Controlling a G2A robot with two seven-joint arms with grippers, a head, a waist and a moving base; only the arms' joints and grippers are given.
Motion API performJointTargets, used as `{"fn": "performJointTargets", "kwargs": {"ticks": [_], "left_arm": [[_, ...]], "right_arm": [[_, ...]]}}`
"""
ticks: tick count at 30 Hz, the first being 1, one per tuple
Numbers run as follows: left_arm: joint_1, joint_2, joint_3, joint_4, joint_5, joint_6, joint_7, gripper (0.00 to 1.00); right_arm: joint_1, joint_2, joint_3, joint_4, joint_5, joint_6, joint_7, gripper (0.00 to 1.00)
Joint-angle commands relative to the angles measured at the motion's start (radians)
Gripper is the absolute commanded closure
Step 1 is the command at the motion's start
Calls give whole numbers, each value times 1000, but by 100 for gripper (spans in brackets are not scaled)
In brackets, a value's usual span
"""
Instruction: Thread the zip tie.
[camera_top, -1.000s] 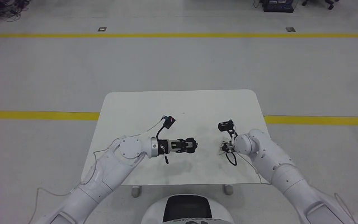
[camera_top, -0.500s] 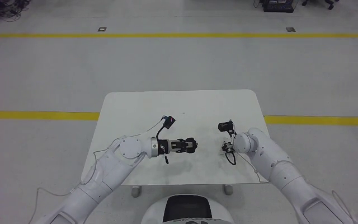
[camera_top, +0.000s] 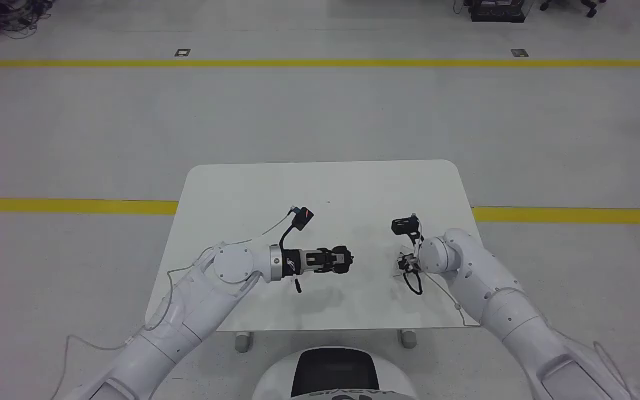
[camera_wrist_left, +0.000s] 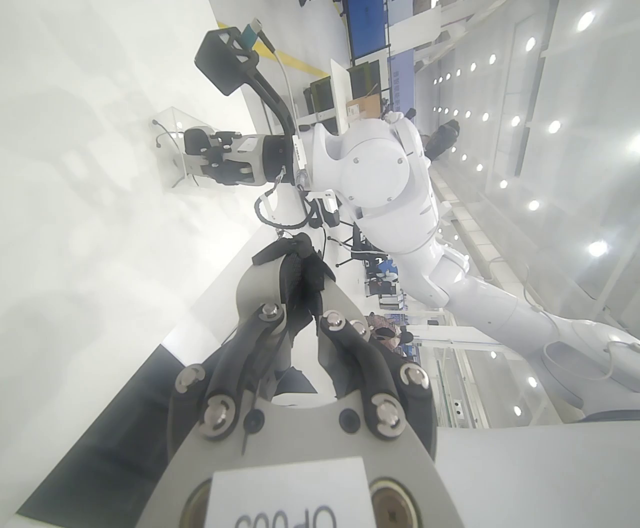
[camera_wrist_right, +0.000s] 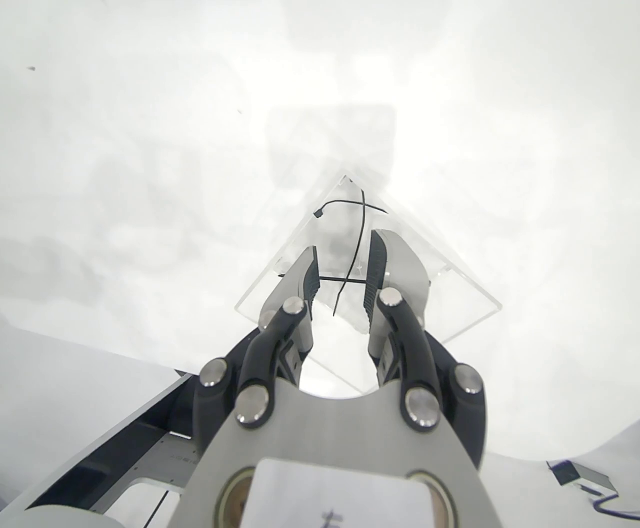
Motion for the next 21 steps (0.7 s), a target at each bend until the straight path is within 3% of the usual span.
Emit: {"fn": "performJointTargets", "kwargs": {"ticks": [1, 4, 10, 16, 21], "left_arm": [[0, 0, 0, 0, 0, 0, 0, 100], [0, 0, 0, 0, 0, 0, 0, 100], [0, 0, 0, 0, 0, 0, 0, 100], [0, 0, 0, 0, 0, 0, 0, 100], [0, 0, 0, 0, 0, 0, 0, 100]], "right_arm": [[0, -2, -1, 4, -1, 0, 0, 81], [2, -5, -4, 9, -6, 3, -1, 84], [6, -11, -9, 16, -20, 13, -3, 100], [2, -11, 7, 5, -16, 9, -4, 100], [-19, 2, 50, -54, -4, -11, 10, 100]]}}
